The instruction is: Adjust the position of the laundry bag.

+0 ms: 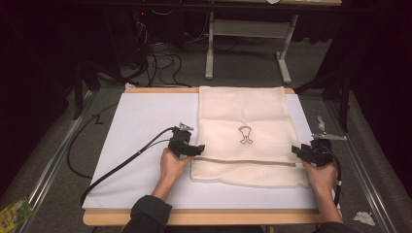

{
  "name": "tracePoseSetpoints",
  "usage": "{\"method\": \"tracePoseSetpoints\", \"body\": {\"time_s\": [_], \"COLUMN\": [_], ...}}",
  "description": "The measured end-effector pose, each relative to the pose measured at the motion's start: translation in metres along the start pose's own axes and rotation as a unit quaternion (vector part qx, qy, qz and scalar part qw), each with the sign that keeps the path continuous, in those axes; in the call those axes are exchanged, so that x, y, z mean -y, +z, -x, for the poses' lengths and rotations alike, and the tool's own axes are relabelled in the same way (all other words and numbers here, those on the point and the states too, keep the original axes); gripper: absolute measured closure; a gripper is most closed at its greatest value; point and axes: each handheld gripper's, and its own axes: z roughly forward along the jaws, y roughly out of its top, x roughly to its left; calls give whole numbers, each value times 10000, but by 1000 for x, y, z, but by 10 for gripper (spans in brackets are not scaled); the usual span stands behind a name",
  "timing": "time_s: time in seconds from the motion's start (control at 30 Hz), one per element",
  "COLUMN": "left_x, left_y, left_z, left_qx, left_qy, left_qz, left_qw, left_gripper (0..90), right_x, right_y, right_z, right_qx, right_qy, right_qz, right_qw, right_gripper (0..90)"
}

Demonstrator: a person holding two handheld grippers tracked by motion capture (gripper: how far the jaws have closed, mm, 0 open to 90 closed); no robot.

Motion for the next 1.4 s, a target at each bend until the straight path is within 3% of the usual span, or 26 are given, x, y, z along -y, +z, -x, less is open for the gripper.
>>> {"method": "tracePoseSetpoints", "body": {"time_s": [0.23,0.3,0.33,0.47,0.57,0.6,0.63,0.67,0.7,0.73,0.8,0.93,1.4], "left_x": [-2,-3,-4,-8,-11,-12,-12,-12,-12,-11,-12,-13,-17], "left_y": [7,8,9,12,14,13,13,13,13,14,15,12,7], "left_z": [2,5,9,14,18,17,17,17,17,18,18,16,11], "left_qx": [-53,-100,-283,-493,-615,-621,-621,-604,-548,-494,-428,-295,-146], "left_qy": [-21,53,268,386,402,399,399,392,438,448,506,483,430], "left_qz": [86,21,-75,-252,-308,-304,-304,-287,-264,-194,-165,-167,-118], "left_qw": [9999,9999,9992,9977,9968,9968,9968,9970,9972,9976,9977,9983,9989], "left_gripper": [318,329,338,351,400,493,558,558,616,716,834,859,857], "right_x": [-5,-5,-4,-3,-4,-5,-5,-6,-6,-5,-3,-2,-2], "right_y": [5,6,9,14,16,16,16,16,17,17,19,17,13], "right_z": [0,0,0,-1,-7,-10,-10,-10,-11,-13,-18,-12,-11], "right_qx": [28,35,57,65,190,204,204,141,133,92,222,27,-87], "right_qy": [-29,-6,-70,-98,-289,-396,-396,-421,-487,-610,-864,-687,-601], "right_qz": [-121,-184,-294,-477,-523,-599,-599,-620,-607,-566,-481,-419,-272], "right_qw": [9999,9998,9995,9988,9980,9972,9972,9971,9969,9965,9949,9968,9978], "right_gripper": [562,566,568,576,609,685,685,738,786,839,860,868,871]}}
